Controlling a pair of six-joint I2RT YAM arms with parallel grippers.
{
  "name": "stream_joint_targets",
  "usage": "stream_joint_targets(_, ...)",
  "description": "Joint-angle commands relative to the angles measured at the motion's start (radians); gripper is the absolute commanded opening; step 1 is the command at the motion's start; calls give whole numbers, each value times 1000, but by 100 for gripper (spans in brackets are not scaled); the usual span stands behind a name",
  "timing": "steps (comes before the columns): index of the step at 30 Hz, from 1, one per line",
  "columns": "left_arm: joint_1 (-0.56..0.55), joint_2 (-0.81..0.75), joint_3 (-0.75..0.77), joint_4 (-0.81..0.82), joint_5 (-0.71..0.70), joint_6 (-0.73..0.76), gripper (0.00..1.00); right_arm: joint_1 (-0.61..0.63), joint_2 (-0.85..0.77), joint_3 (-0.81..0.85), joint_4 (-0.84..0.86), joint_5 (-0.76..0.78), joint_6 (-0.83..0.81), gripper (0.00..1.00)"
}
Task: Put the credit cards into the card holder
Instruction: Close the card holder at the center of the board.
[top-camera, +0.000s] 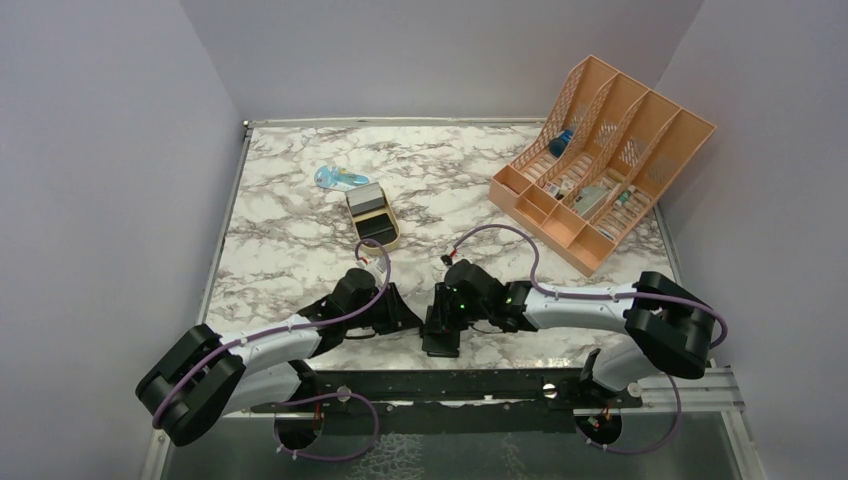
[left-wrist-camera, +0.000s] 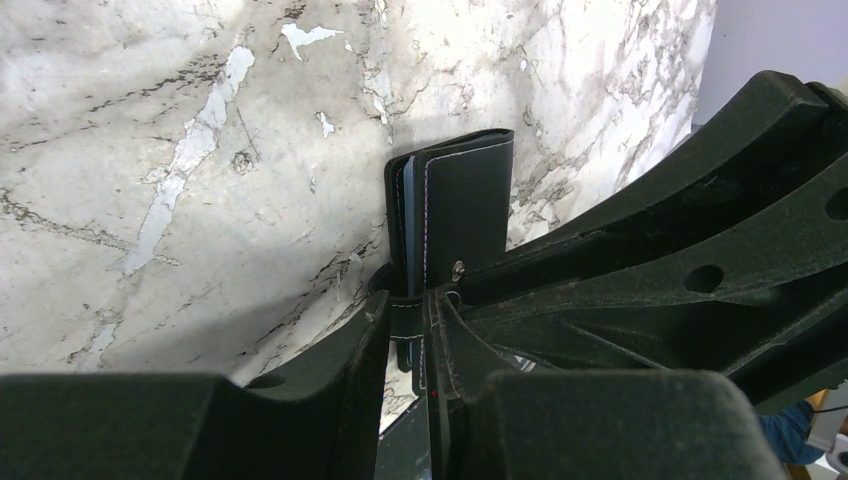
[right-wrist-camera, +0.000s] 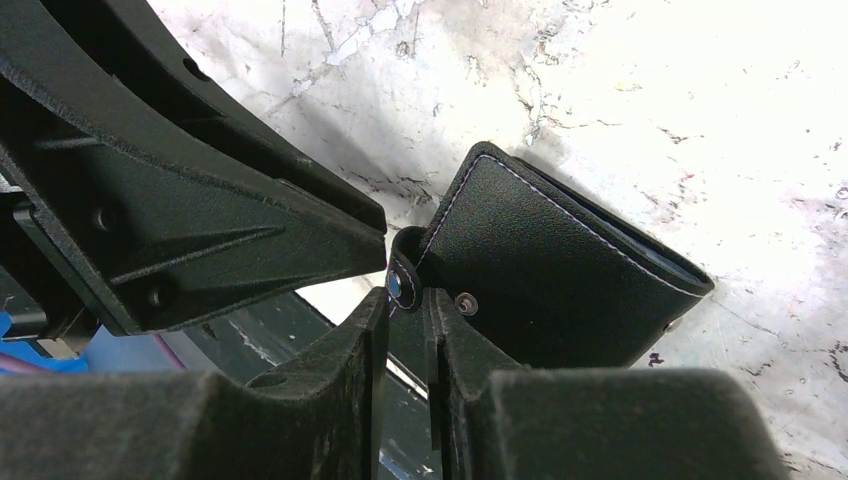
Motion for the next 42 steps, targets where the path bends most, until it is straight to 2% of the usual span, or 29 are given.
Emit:
stream_joint_targets(1, 0, -12, -16, 22, -16, -4, 21, 3, 18, -8, 39, -13, 17, 20)
stream_joint_targets(9, 0, -12, -18, 22, -18, -4, 21, 2, 21, -2, 39, -15, 16, 20)
stream_joint_targets(15, -1, -12, -16, 24, -19, -4, 21, 3, 7, -18, 60, -15, 5, 1)
stream_joint_targets(23, 23, 9, 61, -28, -46, 30, 25, 2, -39, -44, 48, -8, -15, 1)
stream_joint_targets(42, 38, 257, 233, 22, 38, 137, 31, 3, -96, -81, 2, 9, -24, 1)
